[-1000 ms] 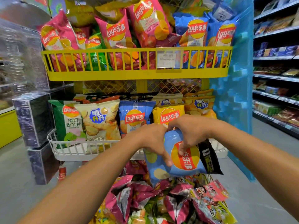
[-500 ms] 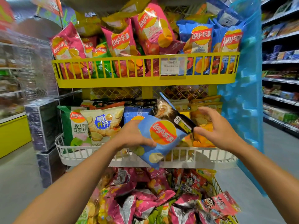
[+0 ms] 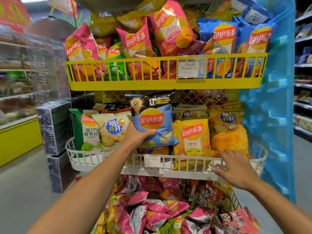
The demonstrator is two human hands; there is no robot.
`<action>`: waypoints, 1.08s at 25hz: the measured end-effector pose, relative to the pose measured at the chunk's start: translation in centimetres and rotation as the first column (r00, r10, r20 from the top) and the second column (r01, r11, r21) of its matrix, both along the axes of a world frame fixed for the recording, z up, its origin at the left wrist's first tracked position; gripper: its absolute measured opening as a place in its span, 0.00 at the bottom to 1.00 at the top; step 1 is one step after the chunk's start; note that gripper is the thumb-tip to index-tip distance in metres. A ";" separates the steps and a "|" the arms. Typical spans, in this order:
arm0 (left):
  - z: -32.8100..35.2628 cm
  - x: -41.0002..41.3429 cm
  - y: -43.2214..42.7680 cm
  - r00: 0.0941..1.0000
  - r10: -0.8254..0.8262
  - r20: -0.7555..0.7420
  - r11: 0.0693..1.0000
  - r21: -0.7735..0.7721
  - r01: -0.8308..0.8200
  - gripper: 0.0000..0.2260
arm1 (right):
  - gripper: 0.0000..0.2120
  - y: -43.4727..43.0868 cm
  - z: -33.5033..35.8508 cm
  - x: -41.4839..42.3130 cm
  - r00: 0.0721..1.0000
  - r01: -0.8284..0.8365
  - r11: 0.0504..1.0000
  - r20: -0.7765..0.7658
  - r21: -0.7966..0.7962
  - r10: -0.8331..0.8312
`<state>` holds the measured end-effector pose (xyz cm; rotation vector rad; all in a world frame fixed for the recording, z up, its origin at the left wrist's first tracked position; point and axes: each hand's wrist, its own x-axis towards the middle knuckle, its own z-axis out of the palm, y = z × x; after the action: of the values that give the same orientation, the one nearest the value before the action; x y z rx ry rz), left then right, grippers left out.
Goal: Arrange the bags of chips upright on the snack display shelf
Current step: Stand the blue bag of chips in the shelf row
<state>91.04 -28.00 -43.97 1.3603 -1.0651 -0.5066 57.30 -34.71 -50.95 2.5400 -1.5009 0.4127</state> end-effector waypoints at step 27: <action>-4.2 -1.8 0.4 0.271 0.110 0.956 0.980 -0.060 -0.188 0.38 | 0.48 -0.3 -0.3 0.1 0.999 0.001 1.000 0.044 0.006 -0.002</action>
<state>89.21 -27.61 -48.15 1.8435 -1.8737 0.6099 57.36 -35.01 -51.23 2.5504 -1.5211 0.4676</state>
